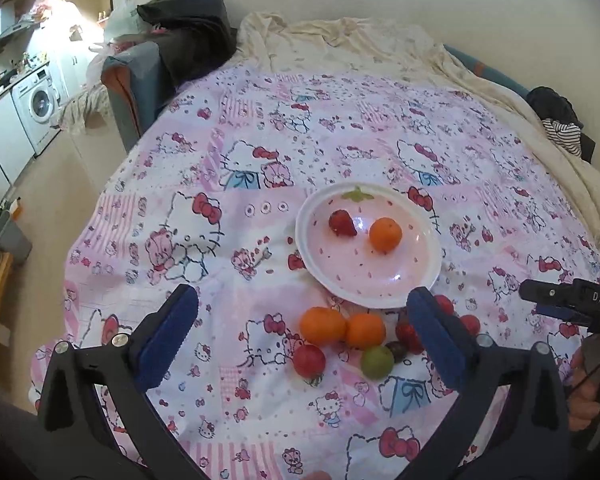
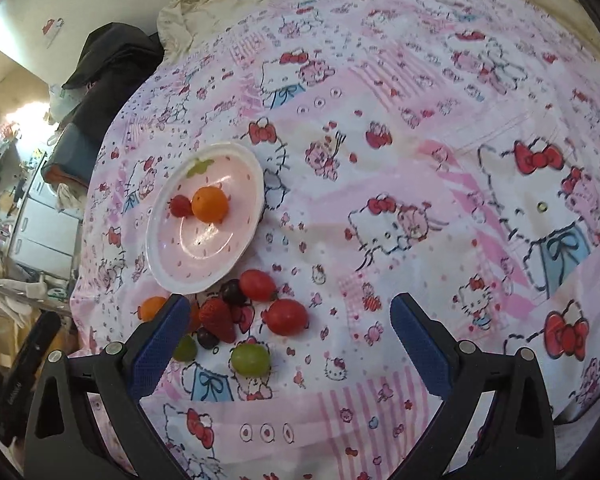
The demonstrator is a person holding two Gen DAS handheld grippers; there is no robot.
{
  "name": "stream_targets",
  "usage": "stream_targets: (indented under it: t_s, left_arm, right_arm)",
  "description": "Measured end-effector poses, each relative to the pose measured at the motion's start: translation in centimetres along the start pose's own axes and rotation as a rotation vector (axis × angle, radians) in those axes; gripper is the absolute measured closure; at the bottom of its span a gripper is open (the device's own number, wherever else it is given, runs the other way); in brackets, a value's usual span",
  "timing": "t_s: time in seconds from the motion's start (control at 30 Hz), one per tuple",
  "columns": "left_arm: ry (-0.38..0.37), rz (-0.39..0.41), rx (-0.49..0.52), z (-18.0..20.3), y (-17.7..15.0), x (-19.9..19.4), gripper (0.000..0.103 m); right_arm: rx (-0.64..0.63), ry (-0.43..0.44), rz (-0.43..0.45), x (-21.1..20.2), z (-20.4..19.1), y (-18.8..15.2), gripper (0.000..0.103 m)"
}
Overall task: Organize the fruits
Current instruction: 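Grasp a red tomato with the left tool while the right tool grasps a green lime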
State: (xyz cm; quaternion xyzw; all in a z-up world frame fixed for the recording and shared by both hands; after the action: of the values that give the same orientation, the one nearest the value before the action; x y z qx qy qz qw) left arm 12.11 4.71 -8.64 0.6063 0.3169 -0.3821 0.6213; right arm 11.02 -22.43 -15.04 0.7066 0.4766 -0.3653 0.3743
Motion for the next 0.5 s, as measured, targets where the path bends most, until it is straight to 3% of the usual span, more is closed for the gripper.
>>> stream_targets:
  t_s: [0.07, 0.2, 0.33, 0.43, 0.5]
  left_arm:
    - [-0.001, -0.024, -0.005, 0.0, -0.1, 0.5, 0.000]
    - [-0.002, -0.105, -0.041, -0.5, -0.5, 1.8, 0.000]
    - [-0.013, -0.145, -0.092, -1.5, -0.7, 2.6, 0.000]
    - [-0.010, -0.162, -0.115, -2.1, -0.7, 2.9, 0.000]
    - [-0.003, -0.177, -0.129, -2.6, -0.9, 3.3, 0.000]
  right_arm:
    - [0.000, 0.026, -0.045, 0.8, -0.2, -0.3, 0.003]
    - [-0.031, 0.063, -0.177, 3.3, -1.3, -1.6, 0.026]
    - [-0.093, 0.067, -0.303, 6.3, -3.0, -3.3, 0.040]
    - [-0.157, 0.017, -0.342, 8.1, -4.3, -4.1, 0.044]
    - [-0.195, -0.064, -0.348, 9.1, -4.7, -4.4, 0.053]
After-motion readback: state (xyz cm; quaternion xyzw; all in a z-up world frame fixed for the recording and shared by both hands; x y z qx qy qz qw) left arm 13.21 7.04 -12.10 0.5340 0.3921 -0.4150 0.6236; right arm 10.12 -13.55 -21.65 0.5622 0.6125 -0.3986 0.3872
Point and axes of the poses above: each gripper's, at about its wrist camera, not at the fingertips, and x roughly the way its jaws point, z to its right, y to its top, the point moved 7 cm from there along x, roughly the way its jaws point, and after that the axes turned 12 degrees about -z, right-handed, at the moved point
